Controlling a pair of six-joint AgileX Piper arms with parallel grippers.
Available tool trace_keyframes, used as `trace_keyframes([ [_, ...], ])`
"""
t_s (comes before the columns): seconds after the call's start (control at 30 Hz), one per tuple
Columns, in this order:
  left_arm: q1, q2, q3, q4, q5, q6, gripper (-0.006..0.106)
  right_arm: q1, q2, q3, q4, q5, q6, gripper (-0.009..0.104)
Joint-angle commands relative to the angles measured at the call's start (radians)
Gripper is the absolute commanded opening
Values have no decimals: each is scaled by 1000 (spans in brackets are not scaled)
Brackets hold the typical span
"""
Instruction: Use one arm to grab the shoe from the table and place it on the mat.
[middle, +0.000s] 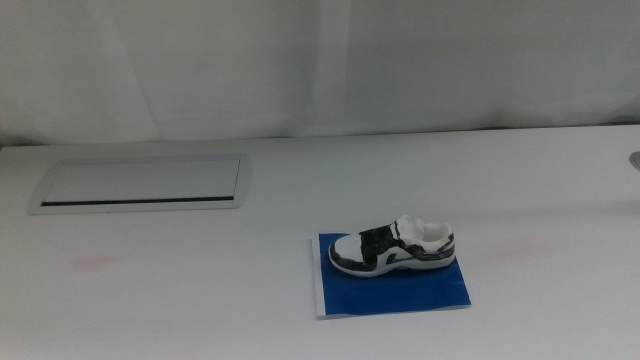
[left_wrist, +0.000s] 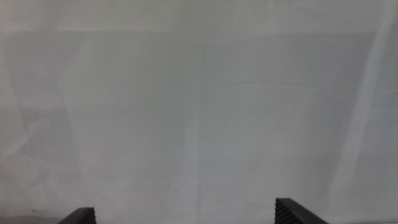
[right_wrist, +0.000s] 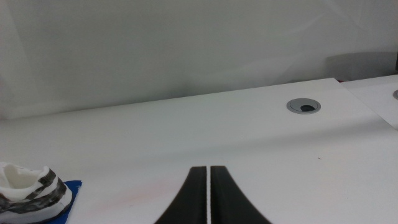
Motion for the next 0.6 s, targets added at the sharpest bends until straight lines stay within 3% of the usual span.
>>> trace_keyframes([
  [0.0,2,-114,135,-9,-75,-43,71,-8,-3,39,-10,0,-6,-3],
  [0.13,2,-303,340,-11,-184,-142,71,-8,-3,39,-10,0,-6,-3],
  [0.33,2,-513,595,-8,-347,-154,71,-8,-3,39,-10,0,-6,-3],
  [0.47,2,-504,682,56,-378,-143,71,-8,-6,39,-10,3,-6,-3],
  [0.57,2,-509,747,56,-416,-143,71,-8,-8,39,-10,3,-6,-3],
])
